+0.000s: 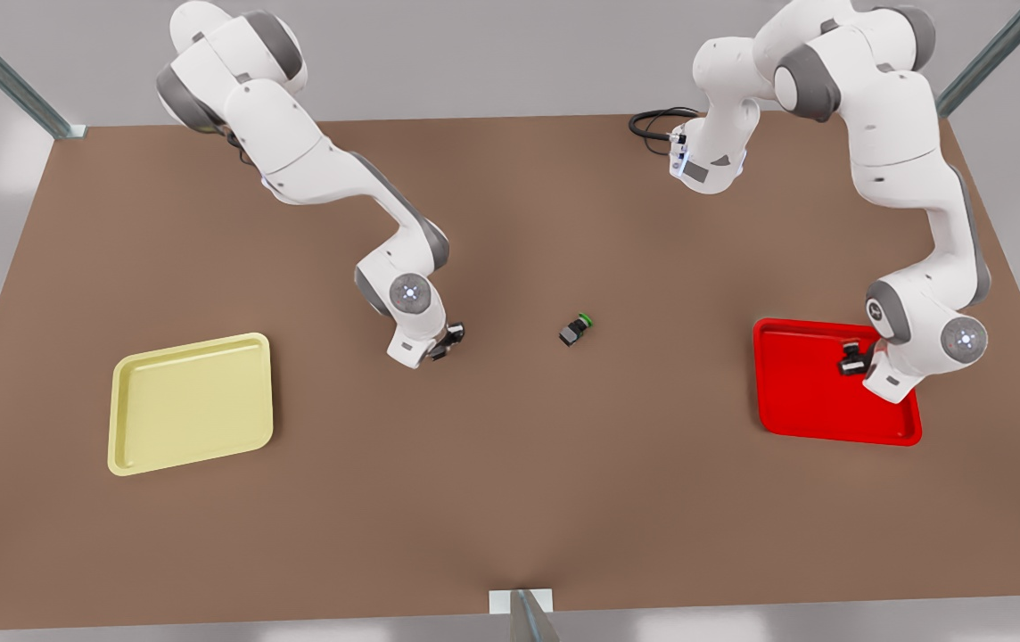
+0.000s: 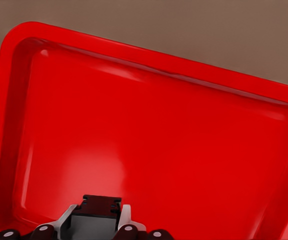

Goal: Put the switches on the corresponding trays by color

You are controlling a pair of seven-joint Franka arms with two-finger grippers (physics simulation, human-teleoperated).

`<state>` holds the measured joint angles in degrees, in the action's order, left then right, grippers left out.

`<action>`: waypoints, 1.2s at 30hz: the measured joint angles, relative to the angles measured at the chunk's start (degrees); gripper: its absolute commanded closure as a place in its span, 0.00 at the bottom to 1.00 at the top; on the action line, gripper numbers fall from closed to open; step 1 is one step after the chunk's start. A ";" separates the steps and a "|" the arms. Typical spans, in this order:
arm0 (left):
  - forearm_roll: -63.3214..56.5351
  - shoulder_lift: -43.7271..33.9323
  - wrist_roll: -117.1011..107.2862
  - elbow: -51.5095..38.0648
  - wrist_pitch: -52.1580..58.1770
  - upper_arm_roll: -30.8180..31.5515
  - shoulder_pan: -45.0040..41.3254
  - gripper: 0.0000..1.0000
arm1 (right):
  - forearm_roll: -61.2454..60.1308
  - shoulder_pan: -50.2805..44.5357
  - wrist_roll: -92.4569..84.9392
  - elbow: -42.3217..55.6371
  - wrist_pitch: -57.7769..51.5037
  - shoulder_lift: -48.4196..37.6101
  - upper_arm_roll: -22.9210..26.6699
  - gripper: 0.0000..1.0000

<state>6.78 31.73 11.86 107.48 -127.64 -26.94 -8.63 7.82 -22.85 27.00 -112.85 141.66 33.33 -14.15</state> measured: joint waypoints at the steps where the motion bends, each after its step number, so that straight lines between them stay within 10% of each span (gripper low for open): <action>1: 0.30 0.06 0.00 0.01 0.02 0.05 0.01 0.00 | 0.00 0.01 -0.01 -0.01 0.10 0.52 -0.05 0.40; 26: 0.71 -11.04 -1.31 -18.31 22.32 1.11 -7.04 0.00 | -0.02 1.23 -1.26 -0.09 -2.67 -2.13 -0.09 0.47; 36: -13.30 -20.38 -7.53 -22.18 27.31 33.13 5.00 0.00 | -0.14 17.55 -20.23 -8.52 -10.74 -15.08 0.08 0.47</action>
<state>-6.52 11.35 4.34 85.30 -100.33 6.19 -3.62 7.69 -5.30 6.77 -121.37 130.92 18.26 -14.07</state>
